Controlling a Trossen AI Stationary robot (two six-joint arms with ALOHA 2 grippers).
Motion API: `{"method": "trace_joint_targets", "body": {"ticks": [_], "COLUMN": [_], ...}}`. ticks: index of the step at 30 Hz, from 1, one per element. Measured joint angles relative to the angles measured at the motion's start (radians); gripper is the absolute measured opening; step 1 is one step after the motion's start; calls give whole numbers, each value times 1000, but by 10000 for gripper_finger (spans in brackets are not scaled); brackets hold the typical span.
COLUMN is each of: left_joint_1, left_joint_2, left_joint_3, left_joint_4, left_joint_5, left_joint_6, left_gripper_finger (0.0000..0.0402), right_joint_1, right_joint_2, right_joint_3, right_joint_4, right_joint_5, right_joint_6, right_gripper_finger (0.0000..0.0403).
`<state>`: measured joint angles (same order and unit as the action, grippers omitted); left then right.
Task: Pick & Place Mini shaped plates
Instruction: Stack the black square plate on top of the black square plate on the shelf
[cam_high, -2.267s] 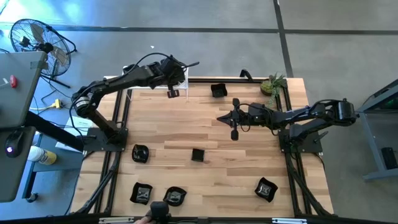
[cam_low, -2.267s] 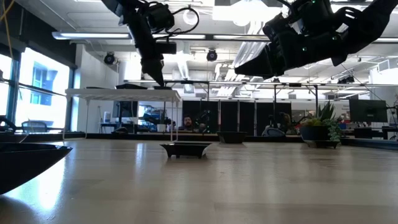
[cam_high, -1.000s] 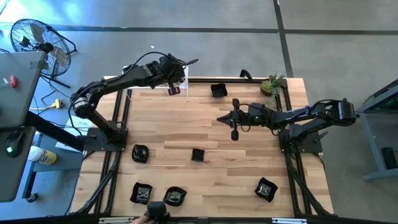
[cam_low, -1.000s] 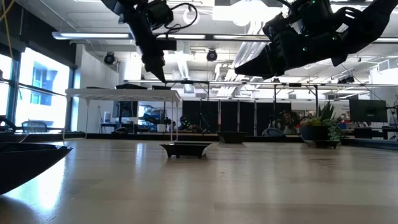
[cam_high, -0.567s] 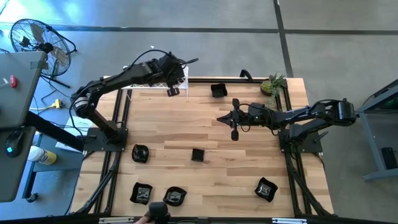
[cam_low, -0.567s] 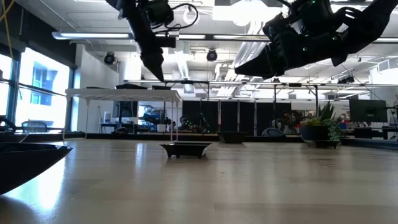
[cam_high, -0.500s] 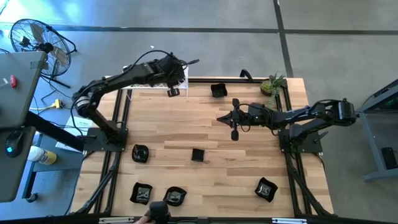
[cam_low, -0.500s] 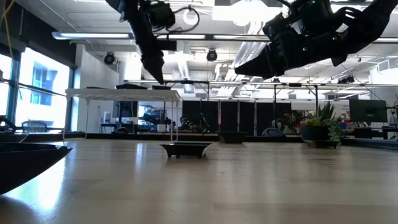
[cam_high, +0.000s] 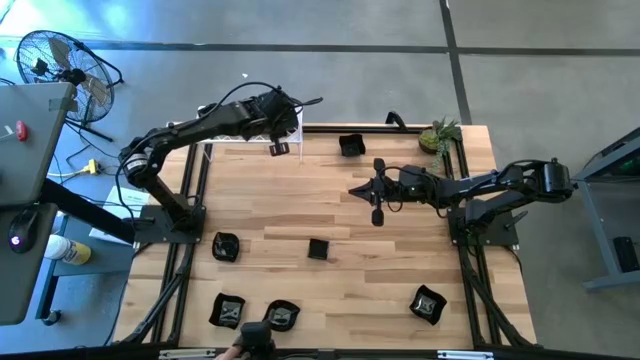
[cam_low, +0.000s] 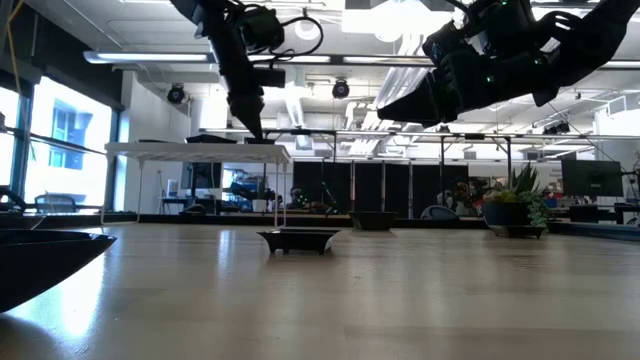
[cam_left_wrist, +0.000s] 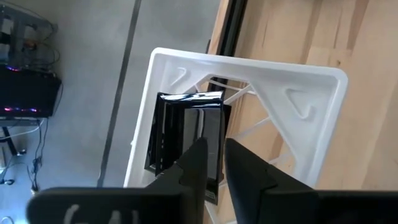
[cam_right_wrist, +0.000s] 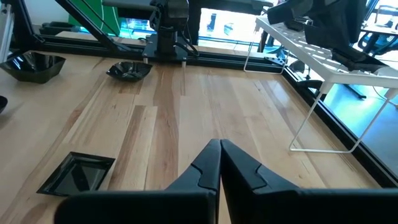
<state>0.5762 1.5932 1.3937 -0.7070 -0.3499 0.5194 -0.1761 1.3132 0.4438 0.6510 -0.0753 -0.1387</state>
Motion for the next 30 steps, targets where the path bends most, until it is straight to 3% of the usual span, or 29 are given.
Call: {"method": "trace_joint_targets", "body": {"ticks": [6,21,30], "left_joint_1": [0,0,0], "left_joint_2": [0,0,0], "left_joint_3": [0,0,0], "left_joint_4": [1,0,-7], "left_joint_5": [1,24,27], "left_joint_6": [0,-8,-5], "left_gripper_finger": [24,69,42], "right_joint_1": [0,0,0], "right_joint_2": [0,0,0], "right_joint_3": [0,0,0], "right_joint_4": [0,0,0], "right_joint_5": [0,0,0], "right_joint_6": [0,0,0], "right_gripper_finger": [3,2,4]}}
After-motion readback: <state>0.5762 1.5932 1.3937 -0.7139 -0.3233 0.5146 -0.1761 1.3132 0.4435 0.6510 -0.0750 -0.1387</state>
